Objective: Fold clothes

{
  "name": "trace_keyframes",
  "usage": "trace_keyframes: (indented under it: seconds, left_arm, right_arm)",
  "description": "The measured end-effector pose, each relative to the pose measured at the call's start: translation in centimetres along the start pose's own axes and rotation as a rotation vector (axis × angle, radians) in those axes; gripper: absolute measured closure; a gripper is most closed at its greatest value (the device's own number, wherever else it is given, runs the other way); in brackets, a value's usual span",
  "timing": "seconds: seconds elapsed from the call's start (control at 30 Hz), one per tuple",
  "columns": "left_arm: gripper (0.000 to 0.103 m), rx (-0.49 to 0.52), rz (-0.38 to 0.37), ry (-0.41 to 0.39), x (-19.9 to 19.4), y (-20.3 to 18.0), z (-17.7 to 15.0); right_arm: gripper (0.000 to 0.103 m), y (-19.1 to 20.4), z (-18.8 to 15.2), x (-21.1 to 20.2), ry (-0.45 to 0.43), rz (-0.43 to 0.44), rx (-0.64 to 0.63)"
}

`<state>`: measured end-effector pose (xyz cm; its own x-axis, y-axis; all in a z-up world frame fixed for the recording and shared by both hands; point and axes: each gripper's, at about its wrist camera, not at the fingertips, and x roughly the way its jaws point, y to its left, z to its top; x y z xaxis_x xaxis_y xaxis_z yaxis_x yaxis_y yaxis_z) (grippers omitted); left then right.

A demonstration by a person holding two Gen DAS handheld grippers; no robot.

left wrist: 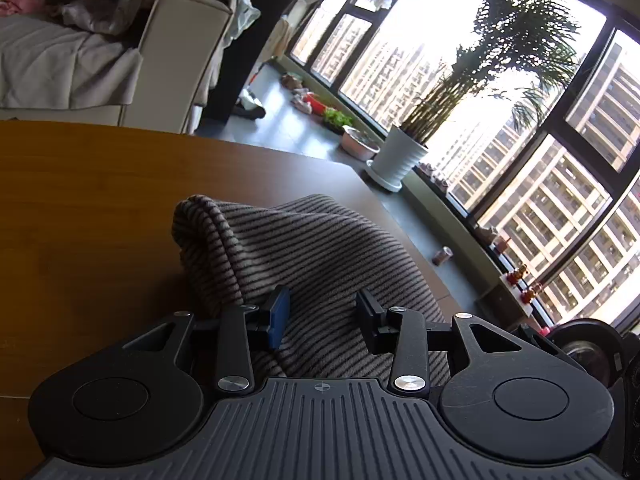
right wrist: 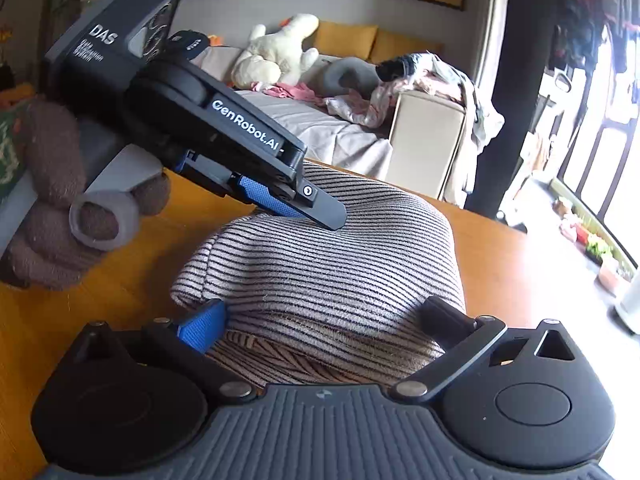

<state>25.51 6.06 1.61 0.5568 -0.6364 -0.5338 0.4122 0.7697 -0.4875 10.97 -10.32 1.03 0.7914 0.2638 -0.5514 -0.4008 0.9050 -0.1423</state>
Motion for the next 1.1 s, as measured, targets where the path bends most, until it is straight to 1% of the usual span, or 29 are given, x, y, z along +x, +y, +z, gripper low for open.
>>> trace_keyframes:
  seconds: [0.07,0.13,0.2,0.3,0.33,0.37,0.4,0.43,0.47,0.5,0.53,0.6,0.67,0.73,0.77,0.83,0.9,1.03,1.1]
  left_arm:
    - [0.062,0.005,0.002,-0.001,0.0,0.0,0.0]
    - [0.062,0.007,0.002,-0.002,0.0,0.0,-0.1]
    - [0.062,0.006,-0.001,-0.001,0.0,0.1,-0.2]
    - [0.062,0.005,-0.006,-0.003,-0.1,0.2,-0.3]
    - [0.062,0.01,-0.006,-0.007,-0.1,0.2,-0.4]
    - [0.062,0.015,-0.005,-0.011,-0.1,0.1,-0.5]
    - [0.062,0.021,-0.005,-0.016,-0.1,0.1,-0.6]
    - [0.062,0.029,-0.004,-0.022,-0.1,0.0,-0.7]
    - [0.062,0.036,-0.003,-0.026,-0.2,-0.1,-0.8]
    - [0.062,0.039,-0.004,-0.03,-0.2,-0.1,-0.9]
    - [0.062,0.042,-0.005,-0.033,-0.2,-0.2,-1.0]
    - [0.062,0.042,-0.013,-0.035,-0.3,0.0,-1.0]
    - [0.062,0.04,-0.024,-0.035,-0.3,0.2,-1.0]
    - [0.062,0.035,-0.03,-0.032,-0.3,0.4,-0.9]
    - [0.062,0.032,-0.033,-0.03,-0.3,0.6,-0.9]
    - [0.062,0.031,-0.037,-0.029,-0.3,0.7,-0.9]
    - [0.061,0.034,-0.043,-0.028,-0.2,0.7,-0.9]
    - [0.061,0.036,-0.04,-0.025,-0.1,0.6,-0.9]
    - [0.061,0.033,-0.026,-0.025,-0.3,0.4,-0.8]
  right_arm:
    - [0.0,-0.3,0.1,-0.2,0.002,0.014,0.007]
    - [0.0,-1.5,0.3,-1.2,-0.034,0.067,0.052]
    - [0.0,-3.5,1.0,-2.4,-0.059,0.151,0.122]
    - [0.002,-7.6,2.6,-3.6,-0.081,0.206,0.22]
    - [0.01,-9.0,3.2,-3.6,-0.084,0.208,0.25]
    - [0.024,-10.3,4.0,-3.1,-0.073,0.21,0.274]
    - [0.033,-11.5,4.9,-2.3,-0.056,0.216,0.297]
    - [0.053,-12.6,5.8,-1.5,-0.039,0.222,0.32]
    - [0.066,-13.3,6.8,-0.5,-0.027,0.223,0.322]
    - [0.068,-13.7,7.7,0.6,-0.017,0.223,0.315]
    - [0.069,-13.9,8.8,1.7,-0.01,0.224,0.296]
    - [0.069,-13.5,10.7,4.7,0.025,0.253,0.261]
    - [0.069,-12.5,11.4,8.8,0.12,0.241,0.224]
    - [0.068,-11.6,10.6,12.8,0.235,0.196,0.189]
    - [0.066,-11.3,9.7,13.8,0.241,0.19,0.172]
    - [0.065,-11.5,9.1,13.5,0.22,0.196,0.202]
    - [0.064,-11.3,8.7,12.4,0.198,0.17,0.183]
    - [0.05,-9.7,8.6,11.0,0.17,0.072,0.096]
    - [0.048,-9.6,8.7,10.6,0.164,0.057,0.095]
